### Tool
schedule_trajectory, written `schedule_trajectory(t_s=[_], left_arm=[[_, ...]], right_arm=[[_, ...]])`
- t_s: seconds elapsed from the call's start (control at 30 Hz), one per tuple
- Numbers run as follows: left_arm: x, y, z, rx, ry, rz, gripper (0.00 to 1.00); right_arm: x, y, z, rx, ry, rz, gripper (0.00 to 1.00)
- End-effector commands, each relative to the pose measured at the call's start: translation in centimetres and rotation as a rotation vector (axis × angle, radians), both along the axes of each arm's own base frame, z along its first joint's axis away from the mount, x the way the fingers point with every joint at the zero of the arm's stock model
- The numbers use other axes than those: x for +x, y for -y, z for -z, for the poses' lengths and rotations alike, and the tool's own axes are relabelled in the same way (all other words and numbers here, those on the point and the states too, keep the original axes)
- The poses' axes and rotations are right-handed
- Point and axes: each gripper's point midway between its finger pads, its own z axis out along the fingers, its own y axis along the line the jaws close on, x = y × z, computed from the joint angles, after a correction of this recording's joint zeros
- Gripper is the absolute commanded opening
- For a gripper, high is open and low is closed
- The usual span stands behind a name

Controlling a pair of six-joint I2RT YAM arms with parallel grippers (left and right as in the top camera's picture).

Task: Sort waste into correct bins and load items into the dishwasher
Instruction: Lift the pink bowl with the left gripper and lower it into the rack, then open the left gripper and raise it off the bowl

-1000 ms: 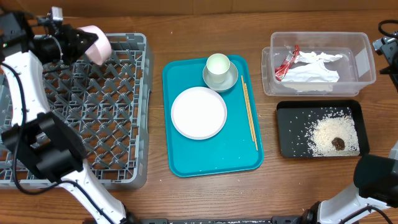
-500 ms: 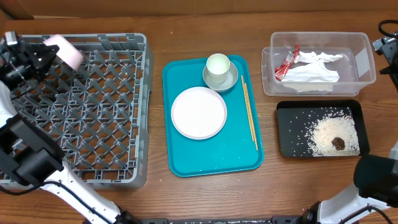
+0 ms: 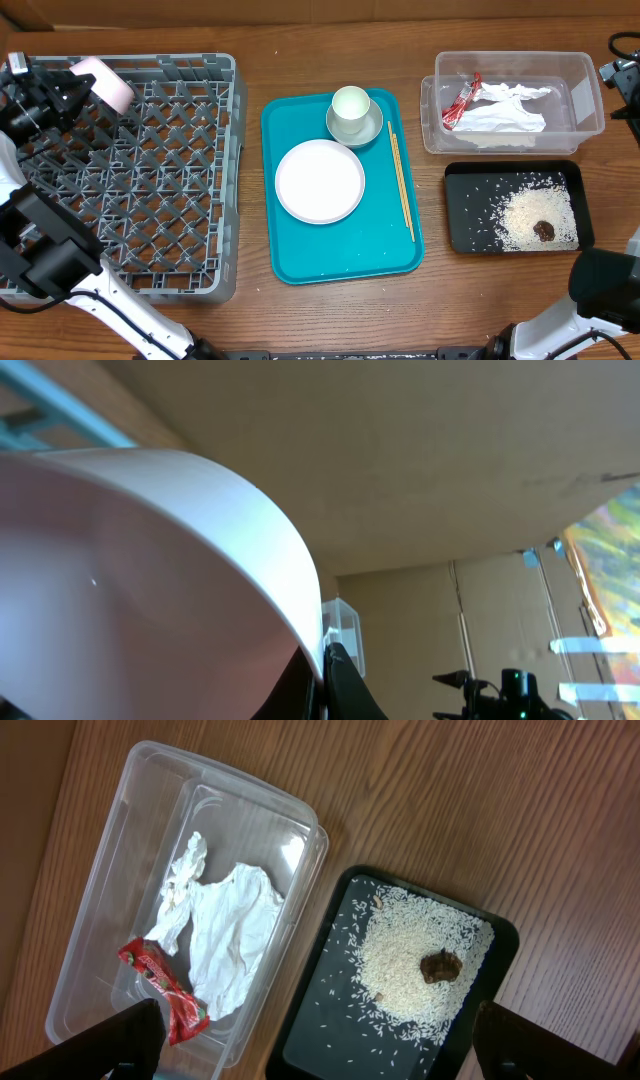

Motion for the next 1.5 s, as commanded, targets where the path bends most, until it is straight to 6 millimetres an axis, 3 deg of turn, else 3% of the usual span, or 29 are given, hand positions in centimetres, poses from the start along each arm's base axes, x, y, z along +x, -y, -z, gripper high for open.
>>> schedule_trajectory(t_s=[0.0,0.37,0.73,0.87,0.93,1.07,1.33,1.43,1.47], left_arm=[[-0.6,-1.4,0.7,0.02,-0.027,-0.038,0.04],[-3.0,-4.6,1.6,-0.003,-0.092,-0.119,0.04],[-3.4,-4.0,1.9,0.006,-0.096,-0.105,0.04],[-4.4,-5.3,3.7,0.037,-0.208,-0.157,0.05],[-5.5,-6.4,5.3,0.068,-0.303,-0.197,0.29],[-6.9,-7.4,6.4,0.077,-0.383,-0.232,0.33],[-10.5,-10.6,5.9,0.003,-0.436,-0.329,0.41],[-12.0,-11.2,5.4,-0.021,-0.463,-0.355,0.36],[-12.5,-11.2,5.1,-0.013,-0.47,-0.36,0.22]], right_arm=[[0.1,0.1,-0.9,-0.017,0.027,0.001,1.0],[0.1,0.1,-0.9,-0.017,0.027,0.0,1.0],[0.1,0.1,-0.9,-0.017,0.027,0.001,1.0],[0.1,0.1,-0.9,-0.018,0.027,0.0,1.0],[0.1,0.1,-0.9,-0.017,0.027,0.001,1.0],[0.1,0.1,-0.9,-0.017,0.027,0.001,1.0],[0.1,0.1,-0.9,-0.017,0.027,0.0,1.0],[0.1,0.1,-0.9,-0.017,0.027,0.0,1.0],[0.1,0.1,-0.9,-0.017,0.027,0.001,1.0]])
